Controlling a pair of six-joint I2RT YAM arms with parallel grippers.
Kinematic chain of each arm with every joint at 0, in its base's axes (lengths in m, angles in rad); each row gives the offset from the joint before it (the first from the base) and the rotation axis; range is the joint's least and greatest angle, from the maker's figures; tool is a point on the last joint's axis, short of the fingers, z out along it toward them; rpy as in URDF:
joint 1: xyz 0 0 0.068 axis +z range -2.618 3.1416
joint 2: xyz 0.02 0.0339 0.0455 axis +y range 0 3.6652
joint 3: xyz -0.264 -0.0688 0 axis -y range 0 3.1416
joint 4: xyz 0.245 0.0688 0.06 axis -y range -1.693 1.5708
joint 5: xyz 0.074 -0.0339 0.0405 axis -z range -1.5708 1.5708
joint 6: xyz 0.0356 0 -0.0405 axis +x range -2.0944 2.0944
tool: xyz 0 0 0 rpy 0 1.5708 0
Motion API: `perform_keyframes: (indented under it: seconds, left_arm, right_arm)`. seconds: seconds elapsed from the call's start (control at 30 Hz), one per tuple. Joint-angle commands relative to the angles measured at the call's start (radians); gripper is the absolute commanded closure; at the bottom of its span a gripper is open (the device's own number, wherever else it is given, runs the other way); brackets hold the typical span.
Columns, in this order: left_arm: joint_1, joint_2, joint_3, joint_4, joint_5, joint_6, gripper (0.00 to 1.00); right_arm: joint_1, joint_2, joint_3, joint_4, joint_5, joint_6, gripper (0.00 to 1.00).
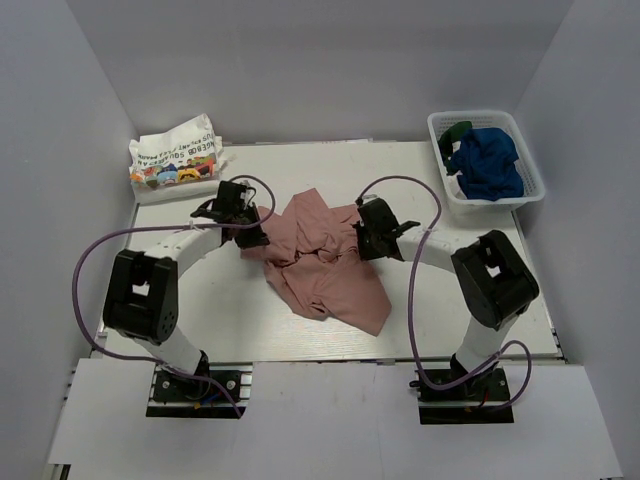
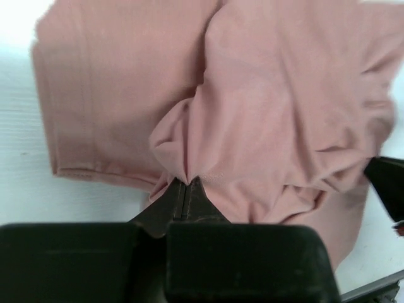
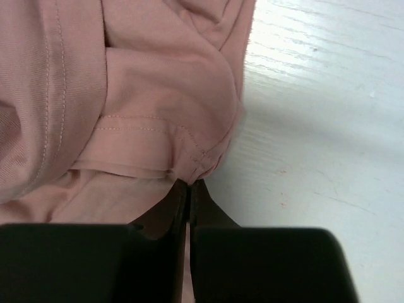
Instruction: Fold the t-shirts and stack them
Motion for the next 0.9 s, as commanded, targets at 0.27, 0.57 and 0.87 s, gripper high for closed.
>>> perform_keyframes:
  seconds: [0.27, 0.57, 0.87]
  left_arm:
    - [-0.004, -0.451, 0.206, -0.101, -0.363, 0.017, 1.00]
    - [-0.004, -0.812, 0.422, -0.186, -0.514, 0.034, 1.00]
    - [0.014, -0.943, 0.466, -0.080, -0.270, 0.063, 1.00]
  right_arm:
    - [0.003, -0.508, -0.008, 0.101, 0.323, -0.099, 1.00]
    - [0.006, -0.843, 0.165, 0.150, 0.467, -0.281, 1.00]
    - [0.006, -1.026, 0.256, 0.083, 0.188, -0.322, 1.00]
